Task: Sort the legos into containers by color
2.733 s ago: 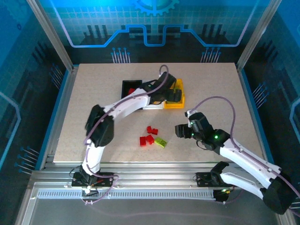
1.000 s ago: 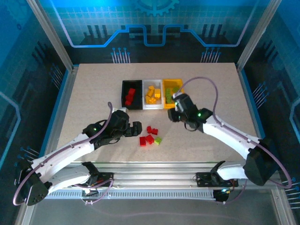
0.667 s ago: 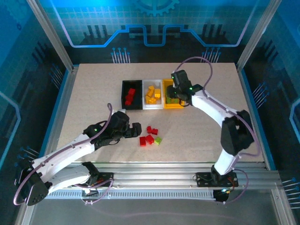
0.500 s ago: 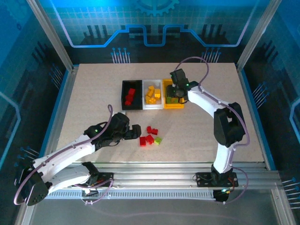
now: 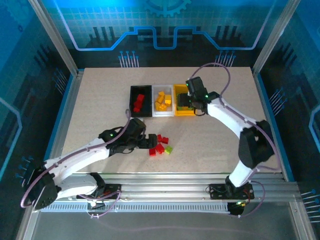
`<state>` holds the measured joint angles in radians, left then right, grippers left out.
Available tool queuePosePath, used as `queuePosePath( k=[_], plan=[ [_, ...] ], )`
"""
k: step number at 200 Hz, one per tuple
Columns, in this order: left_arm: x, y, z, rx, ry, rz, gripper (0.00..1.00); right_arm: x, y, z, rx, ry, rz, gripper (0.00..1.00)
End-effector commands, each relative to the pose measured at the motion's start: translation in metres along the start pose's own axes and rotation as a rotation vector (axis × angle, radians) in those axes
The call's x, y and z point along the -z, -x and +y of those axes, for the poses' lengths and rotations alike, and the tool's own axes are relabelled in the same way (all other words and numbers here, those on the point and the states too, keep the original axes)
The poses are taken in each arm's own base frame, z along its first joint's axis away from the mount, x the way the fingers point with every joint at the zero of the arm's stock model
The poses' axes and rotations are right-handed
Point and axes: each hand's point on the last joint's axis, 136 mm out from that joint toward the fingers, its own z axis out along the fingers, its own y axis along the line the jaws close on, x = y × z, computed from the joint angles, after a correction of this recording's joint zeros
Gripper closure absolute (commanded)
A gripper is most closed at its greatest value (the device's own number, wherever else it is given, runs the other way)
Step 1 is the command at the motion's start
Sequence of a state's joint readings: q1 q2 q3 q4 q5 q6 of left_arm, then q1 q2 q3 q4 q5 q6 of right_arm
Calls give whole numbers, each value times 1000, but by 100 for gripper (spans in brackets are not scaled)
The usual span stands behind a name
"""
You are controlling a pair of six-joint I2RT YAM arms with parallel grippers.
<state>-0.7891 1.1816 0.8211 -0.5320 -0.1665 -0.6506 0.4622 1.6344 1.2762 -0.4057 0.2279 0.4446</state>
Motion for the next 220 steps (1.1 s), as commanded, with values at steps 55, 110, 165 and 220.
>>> queuePosePath(
  k=[55, 110, 165, 220],
  plan=[
    [-40, -27, -91, -301, -84, 116, 15, 65, -88, -19, -3, -12, -1, 32],
    [-68, -61, -123, -354, -138, 243, 24, 92, -111, -50, -32, -50, -36, 31],
    [-86, -78, -98, -350, -40, 309, 20, 93, -116, -62, -60, -58, -44, 30],
    [-101, -66, -72, -393, 101, 240, 20, 93, -116, -63, -75, -48, -49, 30]
  ],
)
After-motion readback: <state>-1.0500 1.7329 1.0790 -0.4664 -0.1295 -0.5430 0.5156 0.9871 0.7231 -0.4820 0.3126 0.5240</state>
